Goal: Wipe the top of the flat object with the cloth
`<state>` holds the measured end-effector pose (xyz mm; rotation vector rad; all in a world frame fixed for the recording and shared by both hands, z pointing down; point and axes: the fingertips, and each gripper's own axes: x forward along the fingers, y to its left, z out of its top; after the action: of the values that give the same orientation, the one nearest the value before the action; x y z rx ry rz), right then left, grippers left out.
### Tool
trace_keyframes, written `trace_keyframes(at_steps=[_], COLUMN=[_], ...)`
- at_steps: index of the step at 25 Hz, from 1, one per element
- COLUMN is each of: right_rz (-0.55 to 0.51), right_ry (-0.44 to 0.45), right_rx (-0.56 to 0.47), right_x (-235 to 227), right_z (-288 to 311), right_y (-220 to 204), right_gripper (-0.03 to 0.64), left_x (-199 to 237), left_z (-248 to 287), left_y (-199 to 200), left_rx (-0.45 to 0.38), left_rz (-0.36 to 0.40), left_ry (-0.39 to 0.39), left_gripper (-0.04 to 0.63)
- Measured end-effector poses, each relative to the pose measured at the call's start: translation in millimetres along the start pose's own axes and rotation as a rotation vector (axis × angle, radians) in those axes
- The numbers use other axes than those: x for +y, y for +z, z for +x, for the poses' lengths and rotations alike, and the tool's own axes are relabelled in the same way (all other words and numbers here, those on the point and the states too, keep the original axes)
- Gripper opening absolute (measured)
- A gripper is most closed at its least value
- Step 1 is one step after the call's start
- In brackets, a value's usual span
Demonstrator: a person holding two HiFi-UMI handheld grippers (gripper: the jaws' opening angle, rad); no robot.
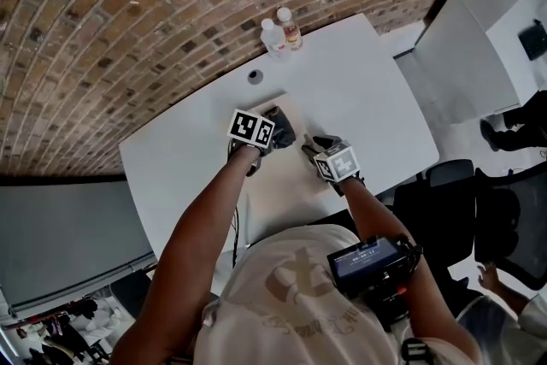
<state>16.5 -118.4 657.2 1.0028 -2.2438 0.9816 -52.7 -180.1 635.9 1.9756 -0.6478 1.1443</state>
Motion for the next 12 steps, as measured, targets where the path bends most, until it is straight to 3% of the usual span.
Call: trace_keyframes(at_steps=[12], right_rz=[0.012], right_ry=[0.006], right_rx=[-0.004], right_x=[-1], right_z=[1], right_y=[1], right_gripper=[0.183], left_x=[52], left_z=[-47], left_y=[-64], left_rx=[-0.028], left_rz=[-0.100], left_ry=[0.077], left_gripper=[0.094])
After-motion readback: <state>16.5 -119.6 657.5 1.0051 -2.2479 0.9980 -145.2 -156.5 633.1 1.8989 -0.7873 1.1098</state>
